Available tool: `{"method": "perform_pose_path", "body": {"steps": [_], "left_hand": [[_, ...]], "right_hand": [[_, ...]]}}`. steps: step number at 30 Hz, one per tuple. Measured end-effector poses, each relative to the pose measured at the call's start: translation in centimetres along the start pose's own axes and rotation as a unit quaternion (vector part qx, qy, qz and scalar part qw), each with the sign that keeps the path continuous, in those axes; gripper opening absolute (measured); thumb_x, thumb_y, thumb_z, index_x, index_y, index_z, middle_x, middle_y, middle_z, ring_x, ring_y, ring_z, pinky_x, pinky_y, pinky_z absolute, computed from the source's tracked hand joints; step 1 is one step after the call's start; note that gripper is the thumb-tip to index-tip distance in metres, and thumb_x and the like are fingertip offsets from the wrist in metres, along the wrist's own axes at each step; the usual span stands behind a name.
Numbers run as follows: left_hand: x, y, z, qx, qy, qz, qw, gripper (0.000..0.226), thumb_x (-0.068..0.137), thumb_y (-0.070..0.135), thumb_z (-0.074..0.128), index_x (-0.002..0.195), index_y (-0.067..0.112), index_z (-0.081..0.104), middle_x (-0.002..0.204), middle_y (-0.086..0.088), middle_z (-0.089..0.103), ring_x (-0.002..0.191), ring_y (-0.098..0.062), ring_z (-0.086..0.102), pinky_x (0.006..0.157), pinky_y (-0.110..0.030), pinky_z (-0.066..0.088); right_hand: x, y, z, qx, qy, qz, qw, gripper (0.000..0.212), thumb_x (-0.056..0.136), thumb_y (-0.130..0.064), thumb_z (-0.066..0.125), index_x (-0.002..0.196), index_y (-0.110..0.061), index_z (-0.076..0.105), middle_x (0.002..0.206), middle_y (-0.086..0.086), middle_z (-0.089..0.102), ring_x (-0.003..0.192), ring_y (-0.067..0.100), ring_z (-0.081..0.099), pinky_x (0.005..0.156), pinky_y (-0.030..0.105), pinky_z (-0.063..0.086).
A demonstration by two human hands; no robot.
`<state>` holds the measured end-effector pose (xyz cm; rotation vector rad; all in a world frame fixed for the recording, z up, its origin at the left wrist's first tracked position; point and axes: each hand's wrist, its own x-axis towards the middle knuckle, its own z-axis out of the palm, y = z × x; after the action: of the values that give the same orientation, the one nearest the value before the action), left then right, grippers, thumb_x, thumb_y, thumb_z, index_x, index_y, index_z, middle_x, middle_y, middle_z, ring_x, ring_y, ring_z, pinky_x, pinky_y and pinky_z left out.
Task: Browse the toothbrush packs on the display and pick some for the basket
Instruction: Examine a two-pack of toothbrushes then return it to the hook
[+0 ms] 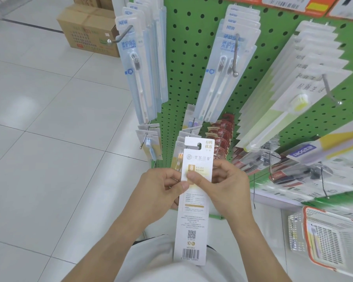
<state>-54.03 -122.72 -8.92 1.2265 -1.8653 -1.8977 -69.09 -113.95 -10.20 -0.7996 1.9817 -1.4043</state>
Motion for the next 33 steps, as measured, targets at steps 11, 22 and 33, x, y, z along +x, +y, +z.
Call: {"method": "perform_pose_path", "body": {"steps": [11,22,33], "left_hand": [[0.0,-0.3,-0.1,-0.009,0.000,0.002,1.000,0.010,0.095,0.009,0.067,0.100,0.011,0.076,0.079,-0.001,0.078,0.056,-0.011,0.067,0.054,-0.019,0.052],[-0.1,-0.8,0.1,-0.061,0.077,0.001,0.995,0.009,0.092,0.007,0.070,0.098,0.007,0.076,0.072,-0.004,0.077,0.051,-0.012,0.065,0.049,-0.020,0.052],[0.7,-0.5,-0.8,-0.137,0.198,0.041,0.970,0.004,0.090,0.008,0.072,0.092,0.010,0.075,0.075,-0.005,0.078,0.052,-0.021,0.065,0.048,-0.026,0.054]], "right_hand": [[0.1,-0.2,0.2,-0.032,0.013,-0.003,0.999,0.023,0.077,-0.042,0.084,0.081,-0.025,0.070,0.068,-0.010,0.074,0.054,0.008,0.064,0.053,0.026,0.047],[0.1,0.9,-0.6,0.020,-0.140,0.025,0.990,0.052,0.072,-0.026,0.090,0.117,-0.031,0.066,0.093,-0.003,0.079,0.080,0.043,0.069,0.067,0.053,0.060],[-0.7,2.1,-1.1,0.009,-0.314,0.078,0.946,0.039,0.081,-0.012,0.085,0.117,-0.026,0.074,0.106,0.000,0.079,0.097,0.025,0.076,0.091,0.053,0.058]]}}
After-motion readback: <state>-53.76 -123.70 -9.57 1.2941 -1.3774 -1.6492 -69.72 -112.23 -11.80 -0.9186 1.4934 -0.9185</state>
